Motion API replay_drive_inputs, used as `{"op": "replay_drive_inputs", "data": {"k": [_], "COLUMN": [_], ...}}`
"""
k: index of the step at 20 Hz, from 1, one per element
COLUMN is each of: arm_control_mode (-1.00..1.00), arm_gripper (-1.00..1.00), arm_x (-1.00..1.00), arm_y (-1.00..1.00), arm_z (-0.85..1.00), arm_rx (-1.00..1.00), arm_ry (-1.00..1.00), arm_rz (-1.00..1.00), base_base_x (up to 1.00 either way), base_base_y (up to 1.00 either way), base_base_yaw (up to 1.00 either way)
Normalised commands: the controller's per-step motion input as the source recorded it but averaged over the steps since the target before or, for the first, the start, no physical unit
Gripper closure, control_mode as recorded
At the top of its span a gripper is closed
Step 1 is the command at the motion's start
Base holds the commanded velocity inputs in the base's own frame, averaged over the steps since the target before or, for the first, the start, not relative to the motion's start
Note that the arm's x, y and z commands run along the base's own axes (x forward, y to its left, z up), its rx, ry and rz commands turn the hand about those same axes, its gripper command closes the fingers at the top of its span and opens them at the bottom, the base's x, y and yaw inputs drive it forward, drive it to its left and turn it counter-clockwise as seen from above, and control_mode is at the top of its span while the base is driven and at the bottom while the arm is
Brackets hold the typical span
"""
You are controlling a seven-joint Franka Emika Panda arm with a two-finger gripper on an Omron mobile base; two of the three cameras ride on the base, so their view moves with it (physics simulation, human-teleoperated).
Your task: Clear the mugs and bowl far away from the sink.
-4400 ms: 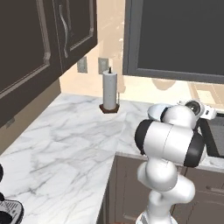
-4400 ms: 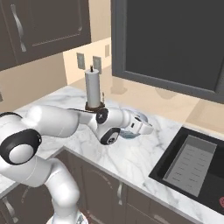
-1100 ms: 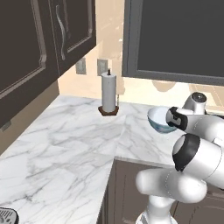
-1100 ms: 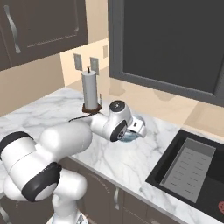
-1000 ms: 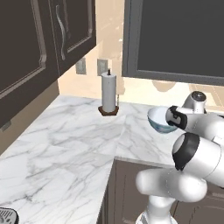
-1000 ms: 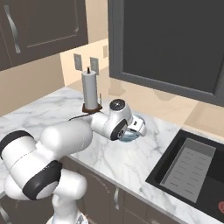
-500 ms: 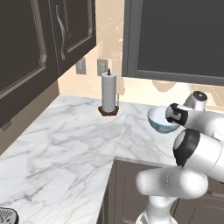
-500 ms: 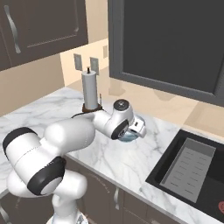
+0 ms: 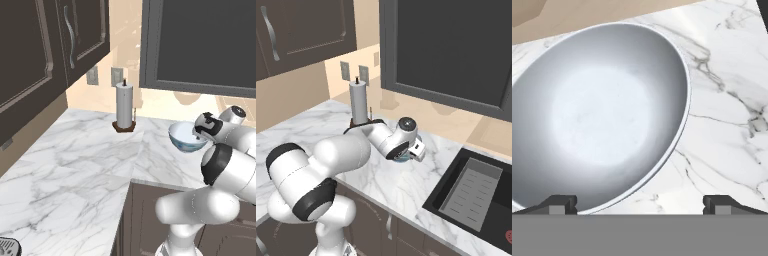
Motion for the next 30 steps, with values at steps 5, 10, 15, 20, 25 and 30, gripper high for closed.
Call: {"op": "replay_drive_inputs", "data": {"k": [5, 10, 15, 20, 25, 30], "arm_control_mode": [-1.00, -1.00, -1.00, -1.00, -1.00, -1.00], "arm_gripper": [-1.00, -1.00, -1.00, -1.00, -1.00, -1.00], "arm_x": [0.05, 0.16, 0.20, 0.01, 0.00, 0.00], "arm_y": [0.00, 0.00, 0.00, 0.00, 0.00, 0.00], "arm_z": [0.00, -0.06, -0.17, -0.34, -0.35, -0.07], "arm_rx": [0.00, 0.00, 0.00, 0.00, 0.00, 0.00], "arm_ry": [0.00, 0.00, 0.00, 0.00, 0.00, 0.00], "arm_rz": [0.00, 0.00, 0.00, 0.00, 0.00, 0.00], "base_base_x": [0.00, 0.00, 0.00, 0.00, 0.00, 0.00], "base_base_y": [0.00, 0.00, 0.00, 0.00, 0.00, 0.00], "base_base_yaw": [0.00, 0.00, 0.00, 0.00, 0.00, 0.00]}}
